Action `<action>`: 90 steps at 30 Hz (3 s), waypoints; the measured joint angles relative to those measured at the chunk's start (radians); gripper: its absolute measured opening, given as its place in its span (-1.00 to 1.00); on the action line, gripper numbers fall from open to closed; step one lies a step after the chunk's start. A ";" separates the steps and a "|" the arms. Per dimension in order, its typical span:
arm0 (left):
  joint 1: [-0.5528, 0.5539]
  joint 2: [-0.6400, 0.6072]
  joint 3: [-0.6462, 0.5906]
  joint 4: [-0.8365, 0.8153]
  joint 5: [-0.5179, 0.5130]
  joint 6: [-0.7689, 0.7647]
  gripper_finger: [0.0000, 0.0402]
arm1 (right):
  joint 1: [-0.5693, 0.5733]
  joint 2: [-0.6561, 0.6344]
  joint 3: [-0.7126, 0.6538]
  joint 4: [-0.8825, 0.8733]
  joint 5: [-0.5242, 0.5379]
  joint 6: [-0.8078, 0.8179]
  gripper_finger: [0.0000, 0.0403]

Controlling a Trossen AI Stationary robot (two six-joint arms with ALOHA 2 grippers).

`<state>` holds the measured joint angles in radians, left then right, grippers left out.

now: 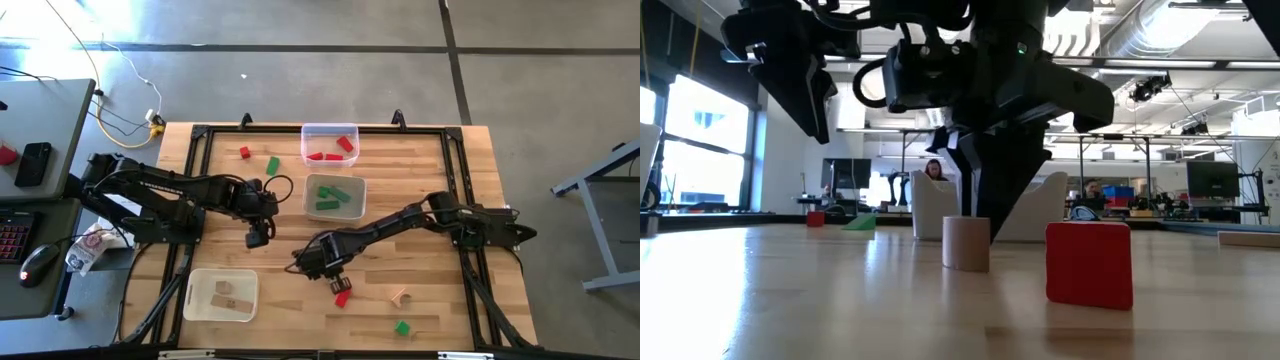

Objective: Sort & place blocks by color
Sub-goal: Put the brown half circle block into the bottom white bin

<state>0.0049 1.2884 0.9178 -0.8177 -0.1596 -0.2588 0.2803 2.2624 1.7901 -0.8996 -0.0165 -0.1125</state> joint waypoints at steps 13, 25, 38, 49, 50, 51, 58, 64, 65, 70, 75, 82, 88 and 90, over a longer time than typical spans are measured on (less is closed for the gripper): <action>0.000 0.000 0.000 0.057 -0.004 0.024 0.17 | -0.015 -0.057 0.000 -0.063 0.124 0.038 -0.86; 0.002 0.000 0.000 0.253 0.036 -0.214 0.17 | -0.026 -0.161 0.000 -0.077 0.457 0.071 -0.84; 0.002 0.000 0.000 0.475 0.063 -0.263 0.17 | -0.025 -0.165 0.001 -0.085 0.755 0.141 -0.84; 0.002 0.000 0.000 0.517 0.062 -0.263 0.16 | -0.002 -0.165 0.060 -0.098 0.858 0.210 -0.85; 0.002 0.000 0.000 0.523 0.062 -0.262 0.16 | 0.003 -0.165 0.072 -0.098 0.875 0.210 -0.85; 0.002 0.000 0.000 0.529 0.062 -0.262 0.16 | 0.008 -0.165 0.084 -0.097 0.892 0.209 -0.85; 0.002 0.000 0.000 0.555 0.044 -0.262 0.16 | 0.023 -0.165 0.116 -0.099 0.910 0.207 -0.85; 0.002 0.000 0.000 0.555 -0.004 -0.262 0.16 | 0.031 -0.164 0.116 -0.100 0.945 0.224 -0.85; 0.002 0.000 0.000 0.555 -0.004 -0.262 0.16 | 0.031 -0.164 0.116 -0.100 0.957 0.227 -0.85; 0.002 0.000 0.000 0.555 -0.017 -0.262 0.16 | 0.030 -0.164 0.116 -0.083 0.995 0.227 -0.85; 0.002 0.000 0.000 0.557 -0.060 -0.252 0.16 | 0.030 -0.164 0.116 -0.062 1.016 0.228 -0.85; 0.002 0.000 0.000 0.589 -0.080 -0.210 0.14 | 0.030 -0.164 0.116 -0.023 1.017 0.222 -0.85; 0.002 0.000 0.000 0.583 -0.080 -0.192 -0.04 | 0.030 -0.164 0.116 -0.023 1.031 0.218 -0.85; 0.002 0.000 0.000 0.585 -0.079 -0.172 -0.14 | 0.030 -0.164 0.116 -0.022 1.031 0.213 -0.85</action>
<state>0.0071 1.2884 0.9176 -0.2330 -0.2388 -0.4309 0.3103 2.0983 1.9064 -0.9221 1.0144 0.1008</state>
